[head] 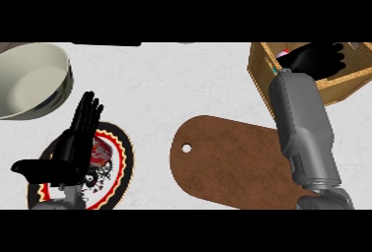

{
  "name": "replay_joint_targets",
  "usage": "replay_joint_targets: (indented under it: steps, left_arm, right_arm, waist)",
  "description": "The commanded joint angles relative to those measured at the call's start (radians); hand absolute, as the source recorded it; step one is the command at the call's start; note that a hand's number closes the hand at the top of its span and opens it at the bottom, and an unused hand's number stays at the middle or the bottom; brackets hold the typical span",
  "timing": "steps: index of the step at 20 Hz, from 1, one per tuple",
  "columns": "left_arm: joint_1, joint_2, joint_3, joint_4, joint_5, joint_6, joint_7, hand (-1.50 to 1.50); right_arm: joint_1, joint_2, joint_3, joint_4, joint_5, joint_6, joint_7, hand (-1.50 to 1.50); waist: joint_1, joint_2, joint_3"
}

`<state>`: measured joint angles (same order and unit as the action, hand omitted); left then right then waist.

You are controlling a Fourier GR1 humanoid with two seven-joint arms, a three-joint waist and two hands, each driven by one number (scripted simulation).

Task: Pick the cupcake from the cutting board and place it in the basket

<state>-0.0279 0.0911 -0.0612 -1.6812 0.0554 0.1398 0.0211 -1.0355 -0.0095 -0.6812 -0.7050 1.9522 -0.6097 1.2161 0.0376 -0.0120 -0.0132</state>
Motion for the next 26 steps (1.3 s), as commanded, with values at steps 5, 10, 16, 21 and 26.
replay_joint_targets:
  steps: [5, 10, 16, 21, 26]
  left_arm:
    - [-0.019, -0.010, -0.010, -0.014, -0.022, 0.017, 0.013, 0.00]
    - [0.001, 0.006, 0.011, -0.002, 0.004, -0.010, 0.010, 0.00]
    - [0.000, 0.015, 0.025, 0.002, 0.001, -0.007, 0.007, 0.00]
    - [0.011, -0.009, 0.015, 0.035, 0.001, -0.005, -0.021, 0.00]
    - [0.015, -0.014, 0.008, 0.015, -0.005, 0.006, 0.009, 0.00]
  right_arm:
    - [0.045, 0.009, 0.095, -0.068, 0.188, -0.128, 0.256, -1.50]
    - [0.022, 0.009, 0.084, -0.185, 0.252, 0.018, 0.263, -1.50]
    - [0.093, 0.009, 0.091, -0.356, 0.278, 0.009, 0.273, -1.50]
    - [0.151, 0.009, 0.187, -0.511, 0.224, 0.014, 0.273, -1.50]
    - [0.233, 0.009, 0.357, -0.666, 0.139, 0.090, 0.273, -1.50]
  waist:
    - [-0.011, 0.016, 0.013]
    - [-0.026, 0.009, 0.012]
    - [-0.016, 0.000, 0.012]
    - [-0.019, -0.002, 0.012]
    - [-0.015, -0.005, 0.012]
